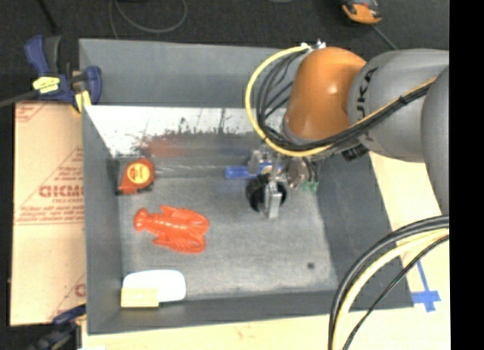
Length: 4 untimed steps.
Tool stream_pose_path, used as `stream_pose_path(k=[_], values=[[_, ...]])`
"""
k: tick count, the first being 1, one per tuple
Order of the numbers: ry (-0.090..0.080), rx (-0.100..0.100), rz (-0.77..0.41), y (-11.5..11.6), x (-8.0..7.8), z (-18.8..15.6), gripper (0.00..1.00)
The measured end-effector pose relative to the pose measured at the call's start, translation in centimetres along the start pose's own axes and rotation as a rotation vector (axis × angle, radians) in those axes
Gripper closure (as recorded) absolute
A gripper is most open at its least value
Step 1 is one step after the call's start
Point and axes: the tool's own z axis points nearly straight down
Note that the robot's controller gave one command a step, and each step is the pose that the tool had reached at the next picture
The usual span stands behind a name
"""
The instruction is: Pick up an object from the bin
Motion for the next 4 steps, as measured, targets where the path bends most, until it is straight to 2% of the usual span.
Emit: stream_pose_path(k=[1, 2, 3, 4], values=[[-0.008, 0.0, 0.0, 0.0, -0.2, -0.5, 0.0], [-0.008, 0.002, -0.018, -4.5, -3.8, 6.6, 0.0], [-0.011, 0.0, 0.065, -4.1, -3.5, 0.1, 0.0], [-0.004, -0.001, 0.1, -2.7, -2.7, 3.8, 0.0]])
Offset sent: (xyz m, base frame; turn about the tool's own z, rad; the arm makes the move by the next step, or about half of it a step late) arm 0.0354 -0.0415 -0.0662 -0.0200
